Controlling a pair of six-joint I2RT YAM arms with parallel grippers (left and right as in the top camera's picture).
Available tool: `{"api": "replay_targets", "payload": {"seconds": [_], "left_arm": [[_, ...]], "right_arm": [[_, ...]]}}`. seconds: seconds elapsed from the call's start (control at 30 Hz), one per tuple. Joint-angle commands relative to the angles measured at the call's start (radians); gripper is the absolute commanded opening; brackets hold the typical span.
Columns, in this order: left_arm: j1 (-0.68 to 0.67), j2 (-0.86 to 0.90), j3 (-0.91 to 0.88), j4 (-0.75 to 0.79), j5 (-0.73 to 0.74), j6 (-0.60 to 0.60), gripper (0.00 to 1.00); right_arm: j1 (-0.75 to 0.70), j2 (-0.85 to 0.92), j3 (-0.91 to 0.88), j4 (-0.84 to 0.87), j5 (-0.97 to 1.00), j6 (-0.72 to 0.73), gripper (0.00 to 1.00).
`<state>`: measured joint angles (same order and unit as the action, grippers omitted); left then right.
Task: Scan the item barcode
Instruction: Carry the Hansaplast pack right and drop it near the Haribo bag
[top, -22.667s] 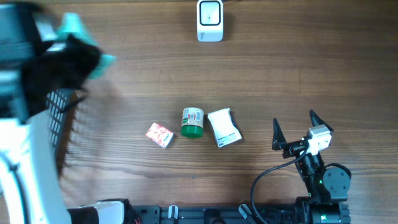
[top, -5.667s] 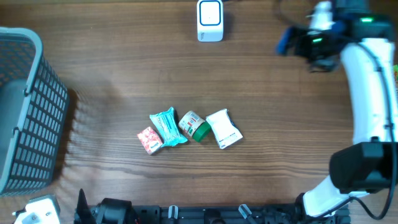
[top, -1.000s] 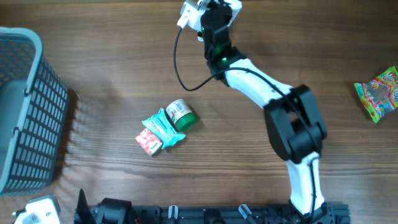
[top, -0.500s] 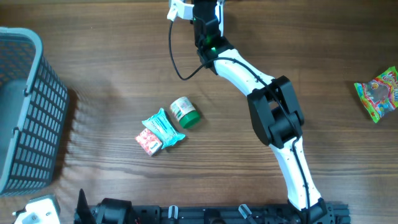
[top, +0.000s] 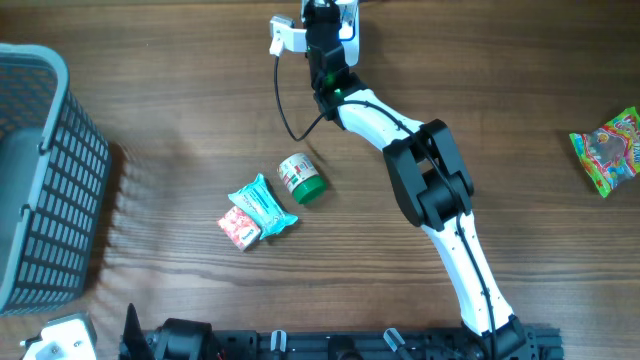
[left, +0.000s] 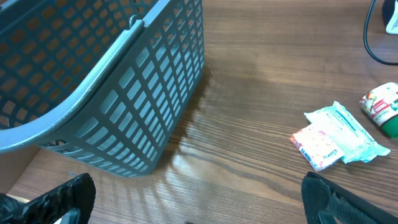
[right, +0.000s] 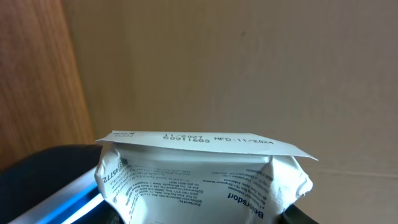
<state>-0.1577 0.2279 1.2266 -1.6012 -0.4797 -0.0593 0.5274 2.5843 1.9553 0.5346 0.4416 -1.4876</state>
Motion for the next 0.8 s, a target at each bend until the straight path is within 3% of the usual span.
{"api": "replay_targets", "payload": {"seconds": [0.0,0.13,0.27,0.37,0.47,0.57,0.77], "left_arm": [[0.003,-0.011,-0.002,0.002,0.008,-0.009,1.00],[0.003,-0.011,-0.002,0.002,0.008,-0.009,1.00],[0.003,-0.011,-0.002,0.002,0.008,-0.009,1.00],[0.003,-0.011,-0.002,0.002,0.008,-0.009,1.00],[0.003,-0.011,-0.002,0.002,0.008,-0.009,1.00],[0.003,-0.011,-0.002,0.002,0.008,-0.009,1.00],[0.003,-0.011,-0.002,0.002,0.008,-0.009,1.00]], "right_arm": [[0.014,0.013,0.023,0.026,0.006,-0.034,0.53],[0.025,-0.074,0.022,-0.028,0.043,-0.010,0.53],[0.000,-0.271,0.022,-0.212,0.191,0.122,0.53],[-0.050,-0.325,0.022,-0.227,0.407,0.163,0.52],[-0.142,-0.332,0.021,-0.349,0.573,0.234,0.52],[-0.239,-0.332,0.020,-0.623,0.598,0.462,0.52],[-0.429,-0.331,0.013,-1.070,0.405,0.874,0.53]]}}
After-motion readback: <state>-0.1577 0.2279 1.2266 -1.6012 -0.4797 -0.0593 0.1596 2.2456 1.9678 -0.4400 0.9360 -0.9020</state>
